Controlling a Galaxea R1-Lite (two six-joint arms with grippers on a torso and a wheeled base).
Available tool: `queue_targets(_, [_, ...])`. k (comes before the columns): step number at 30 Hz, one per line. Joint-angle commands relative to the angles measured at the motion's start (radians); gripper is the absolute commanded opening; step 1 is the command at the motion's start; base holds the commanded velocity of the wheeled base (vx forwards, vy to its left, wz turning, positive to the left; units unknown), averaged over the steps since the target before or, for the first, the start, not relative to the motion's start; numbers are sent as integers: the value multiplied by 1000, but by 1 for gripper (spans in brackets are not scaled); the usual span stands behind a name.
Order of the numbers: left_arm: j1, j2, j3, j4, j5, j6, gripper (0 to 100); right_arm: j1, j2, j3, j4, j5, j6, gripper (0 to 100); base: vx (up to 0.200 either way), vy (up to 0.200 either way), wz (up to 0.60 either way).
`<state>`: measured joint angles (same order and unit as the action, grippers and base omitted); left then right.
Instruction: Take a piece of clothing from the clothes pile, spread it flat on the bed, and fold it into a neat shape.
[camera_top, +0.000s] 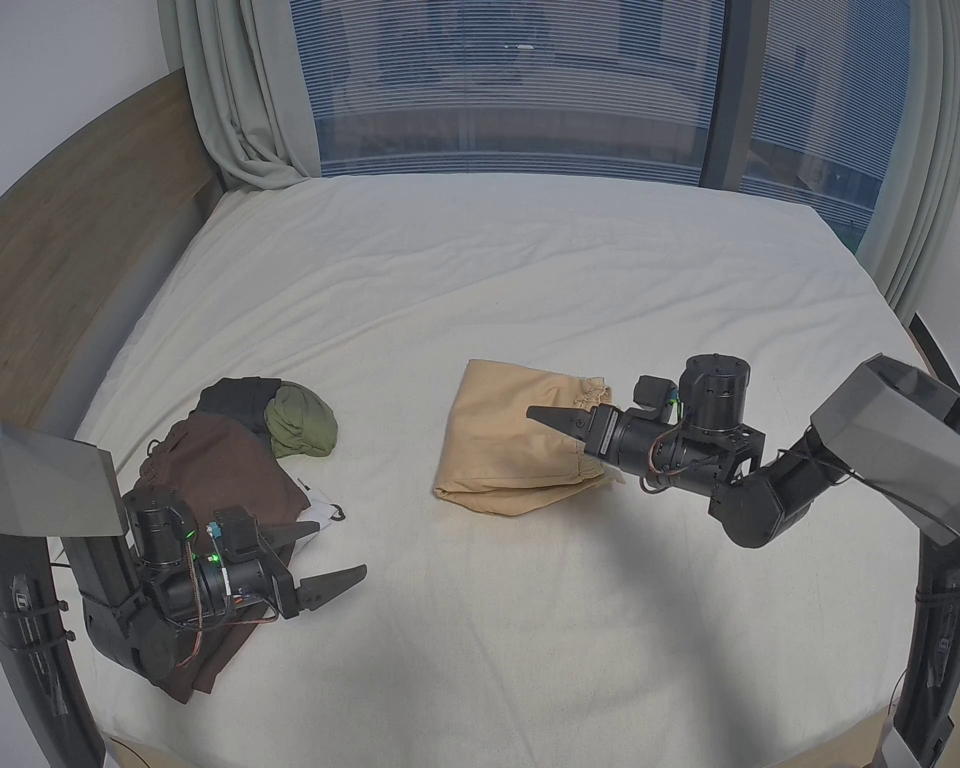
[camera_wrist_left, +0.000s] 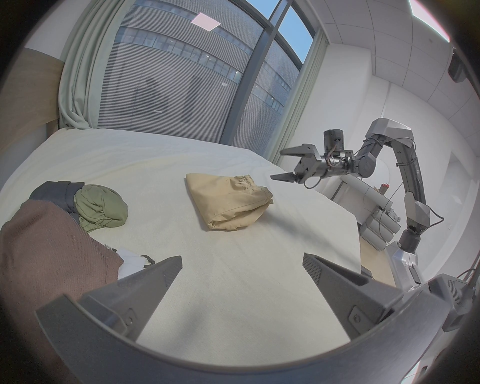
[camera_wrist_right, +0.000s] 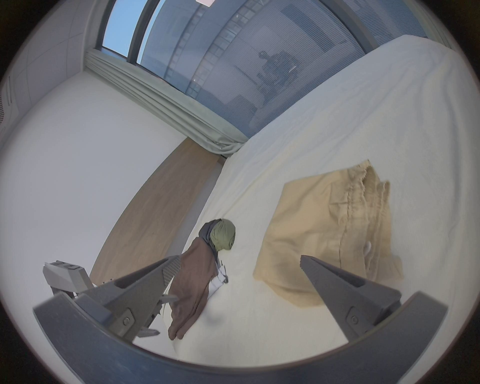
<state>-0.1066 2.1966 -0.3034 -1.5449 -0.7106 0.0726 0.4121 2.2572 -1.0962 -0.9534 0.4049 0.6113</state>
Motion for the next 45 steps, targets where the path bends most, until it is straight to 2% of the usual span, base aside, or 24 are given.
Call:
queue_targets(1, [1,3,0,-1,0,1,100,-15,133,-133,4,-3,10,100,0,0,0])
queue_targets(5, [1,5,0,-1,0,1,100,-27,229,-209,28,-6,12,100,0,0,0])
queue_targets(13, [-1,8,-3,-1,0,1,100,-41,328,-222,25,-26,5,100,0,0,0])
queue_targets(22, [-1,-1,-25,-3,-41,0,100,-49,274,-194,19,-34,10,100,0,0,0])
queue_targets(25, [-1,-49,-63,-4,-81,-14,100,-56,151,-152,-5,-52,15,100,0,0,0])
queue_targets(29, [-51,-195,-56,-3,-90,-135,100,-87,-134,-22,7,-58,-7,100,0,0,0])
queue_targets(33, [-117,-330,-31,-3,-92,-309,100,-161,-395,144,44,-64,-151,100,0,0,0])
queue_targets(34, [-117,-330,-31,-3,-92,-309,100,-161,-395,144,44,-64,-151,100,0,0,0])
queue_targets(36, [-165,-423,-22,-3,-104,-396,100,-228,-585,294,82,-78,-271,100,0,0,0])
queue_targets(40, [-223,-511,10,0,-115,-436,100,-285,-759,460,81,-78,-317,100,0,0,0])
queue_targets(42, [-291,-589,69,0,-101,-444,100,-315,-912,567,85,-70,-331,100,0,0,0])
queue_targets(45, [-308,-679,129,6,-98,-445,100,-338,-1061,671,85,-60,-346,100,0,0,0])
